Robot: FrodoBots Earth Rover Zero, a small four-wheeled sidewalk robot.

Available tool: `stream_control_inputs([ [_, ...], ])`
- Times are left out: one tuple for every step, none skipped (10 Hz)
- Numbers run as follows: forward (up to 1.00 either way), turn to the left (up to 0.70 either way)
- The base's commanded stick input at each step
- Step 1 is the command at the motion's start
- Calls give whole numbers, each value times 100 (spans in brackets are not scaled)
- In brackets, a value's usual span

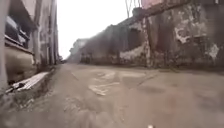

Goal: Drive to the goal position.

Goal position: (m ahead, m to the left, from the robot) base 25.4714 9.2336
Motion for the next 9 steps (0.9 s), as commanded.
stream_control_inputs([
  [50,0],
  [50,0],
  [50,0],
  [50,0],
  [50,0],
  [50,0],
  [50,0],
  [50,0],
  [50,0],
])
